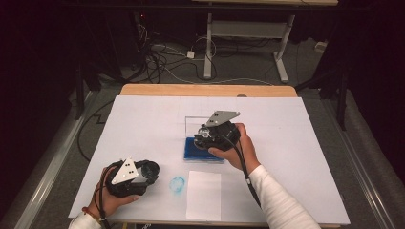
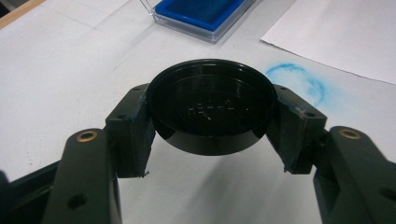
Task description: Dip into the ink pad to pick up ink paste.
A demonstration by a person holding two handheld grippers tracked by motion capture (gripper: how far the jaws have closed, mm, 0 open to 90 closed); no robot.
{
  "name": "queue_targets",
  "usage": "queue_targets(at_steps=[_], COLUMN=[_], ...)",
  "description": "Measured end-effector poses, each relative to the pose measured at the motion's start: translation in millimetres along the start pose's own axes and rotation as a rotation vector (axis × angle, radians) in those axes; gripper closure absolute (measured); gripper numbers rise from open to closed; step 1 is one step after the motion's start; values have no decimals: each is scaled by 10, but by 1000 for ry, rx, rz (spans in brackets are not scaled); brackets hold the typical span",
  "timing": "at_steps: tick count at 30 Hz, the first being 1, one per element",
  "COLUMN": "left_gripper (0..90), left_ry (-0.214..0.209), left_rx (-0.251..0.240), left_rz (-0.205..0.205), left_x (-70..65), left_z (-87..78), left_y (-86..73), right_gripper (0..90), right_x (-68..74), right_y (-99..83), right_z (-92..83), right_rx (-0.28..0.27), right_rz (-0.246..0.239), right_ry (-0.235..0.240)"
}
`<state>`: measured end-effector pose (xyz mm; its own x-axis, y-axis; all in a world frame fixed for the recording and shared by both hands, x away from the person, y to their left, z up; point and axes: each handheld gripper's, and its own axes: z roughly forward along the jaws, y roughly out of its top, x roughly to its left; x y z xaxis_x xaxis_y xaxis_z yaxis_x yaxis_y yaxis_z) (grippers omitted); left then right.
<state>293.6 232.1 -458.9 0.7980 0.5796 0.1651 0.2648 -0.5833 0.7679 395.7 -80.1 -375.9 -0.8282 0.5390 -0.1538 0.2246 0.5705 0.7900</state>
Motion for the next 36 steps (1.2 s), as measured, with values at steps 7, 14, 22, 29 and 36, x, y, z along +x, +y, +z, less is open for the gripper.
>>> queue_targets(at_steps=[7, 14, 22, 29, 36], left_gripper=[363, 363, 363, 363, 363], left_ry=[-3, -12, -9, -12, -16], left_rx=[3, -5, 2, 13, 14], left_rz=[2, -2, 4, 14, 14], left_x=[-2, 4, 0, 3, 8], left_z=[5, 4, 8, 7, 9], left_y=[-1, -9, -8, -11, -11], right_gripper=[571, 571, 571, 571, 570], right_x=[30, 28, 58, 12, 6], right_y=[-29, -81, -134, -181, -188], right_z=[153, 317, 536, 633, 660], right_rx=[18, 41, 97, 127, 131], right_rz=[-1, 16, 13, 33, 37], right_ry=[5, 14, 14, 2, 2])
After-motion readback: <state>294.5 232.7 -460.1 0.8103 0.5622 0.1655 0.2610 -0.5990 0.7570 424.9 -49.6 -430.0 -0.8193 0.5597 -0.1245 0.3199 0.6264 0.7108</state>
